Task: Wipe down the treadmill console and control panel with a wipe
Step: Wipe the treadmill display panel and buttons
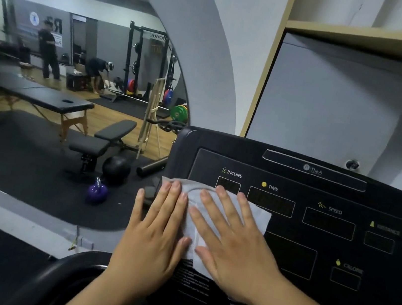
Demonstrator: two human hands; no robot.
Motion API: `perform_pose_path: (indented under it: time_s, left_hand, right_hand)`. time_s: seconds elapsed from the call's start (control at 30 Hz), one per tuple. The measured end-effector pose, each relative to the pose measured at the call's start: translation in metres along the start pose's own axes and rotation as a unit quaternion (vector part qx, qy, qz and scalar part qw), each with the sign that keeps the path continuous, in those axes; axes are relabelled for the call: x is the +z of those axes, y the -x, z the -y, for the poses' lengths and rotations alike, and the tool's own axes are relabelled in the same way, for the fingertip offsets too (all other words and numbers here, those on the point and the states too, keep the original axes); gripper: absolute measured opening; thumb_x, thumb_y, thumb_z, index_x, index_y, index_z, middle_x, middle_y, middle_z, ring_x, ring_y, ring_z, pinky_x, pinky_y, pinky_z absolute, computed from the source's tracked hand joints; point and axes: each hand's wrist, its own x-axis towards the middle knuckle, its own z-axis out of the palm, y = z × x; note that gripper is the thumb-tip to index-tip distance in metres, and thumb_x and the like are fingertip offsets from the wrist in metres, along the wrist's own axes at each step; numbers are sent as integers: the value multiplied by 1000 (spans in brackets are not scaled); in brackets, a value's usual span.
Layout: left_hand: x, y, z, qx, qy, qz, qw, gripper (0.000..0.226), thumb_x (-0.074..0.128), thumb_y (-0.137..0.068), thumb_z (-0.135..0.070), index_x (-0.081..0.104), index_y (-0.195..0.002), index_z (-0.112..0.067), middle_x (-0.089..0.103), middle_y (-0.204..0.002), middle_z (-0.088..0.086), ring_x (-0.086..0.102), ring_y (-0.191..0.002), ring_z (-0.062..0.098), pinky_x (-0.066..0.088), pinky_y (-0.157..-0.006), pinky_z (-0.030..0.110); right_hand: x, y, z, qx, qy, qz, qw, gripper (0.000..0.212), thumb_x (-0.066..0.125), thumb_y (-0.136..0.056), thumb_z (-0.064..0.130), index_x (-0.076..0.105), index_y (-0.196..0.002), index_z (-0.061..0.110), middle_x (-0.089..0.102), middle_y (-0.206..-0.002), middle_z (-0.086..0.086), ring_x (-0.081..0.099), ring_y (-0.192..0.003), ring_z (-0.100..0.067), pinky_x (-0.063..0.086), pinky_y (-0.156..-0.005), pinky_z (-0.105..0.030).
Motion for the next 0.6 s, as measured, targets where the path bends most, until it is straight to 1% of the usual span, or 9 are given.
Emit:
perform_pose_path:
  time_s: [0.1,0.17,0.2,0.27,0.33,0.4,0.47,0.53,0.6]
  left_hand:
    - [-3,1,4,10,2,18,1000,71,31,-100,-47,20,-155,-3,12,-164,15,9,-153,28,14,-117,62]
    - [-8,-18,9,21,-1,29,999,72,27,-100,-48,16,-156,-4,8,-165,15,4,-153,27,13,-117,64]
    - [-12,-32,12,25,-2,33,999,71,23,-100,-48,12,-156,-6,5,-165,14,2,-153,27,10,-117,64]
    - [-23,-64,18,25,0,38,999,72,14,-99,-50,1,-157,-9,-3,-165,13,-5,-153,26,0,-119,63]
    - [-33,-92,23,9,7,32,999,74,12,-97,-50,-6,-156,-9,-11,-163,13,-9,-152,25,-7,-119,60]
    - [-44,-111,25,19,25,-10,999,73,20,-97,-43,1,-156,-4,-8,-163,16,-4,-153,29,-3,-119,62]
    - [-46,-123,22,77,47,-46,995,69,27,-96,-32,11,-155,0,5,-164,20,4,-152,31,6,-120,60]
    - [-43,-129,15,121,99,-35,987,68,32,-97,-29,13,-155,2,8,-163,21,5,-152,31,8,-122,54]
    - [-35,-128,13,131,131,-25,982,65,29,-101,-30,12,-155,2,8,-163,21,4,-153,30,9,-123,50]
  right_hand:
    - [2,2,-3,-29,10,8,999,70,31,-96,55,20,-154,17,8,-163,-12,4,-150,-34,8,-117,-57]
    - [-2,-11,-15,-31,17,5,999,70,29,-96,55,19,-155,18,7,-163,-10,4,-150,-32,7,-118,-56]
    - [-5,-20,-24,-25,21,4,999,70,26,-96,55,17,-155,18,6,-163,-9,3,-150,-31,7,-119,-56]
    - [-14,-40,-43,-2,29,5,1000,70,21,-96,55,13,-155,18,3,-163,-9,0,-150,-29,7,-119,-56]
    - [-22,-56,-59,25,40,9,999,71,15,-96,57,10,-156,19,-1,-163,-8,-4,-150,-28,6,-119,-56]
    - [-28,-67,-68,39,50,11,998,72,14,-96,58,13,-156,18,-2,-164,-8,-6,-150,-28,5,-118,-57]
    - [-31,-69,-68,47,46,4,998,72,19,-95,55,14,-155,17,0,-164,-9,-7,-150,-28,5,-117,-59]
    - [-32,-68,-66,55,45,-1,997,73,23,-95,51,10,-156,13,1,-164,-10,-9,-150,-27,4,-117,-60]
    - [-30,-66,-62,52,47,-9,997,72,23,-94,47,18,-154,7,8,-163,-14,-3,-150,-28,5,-118,-58]
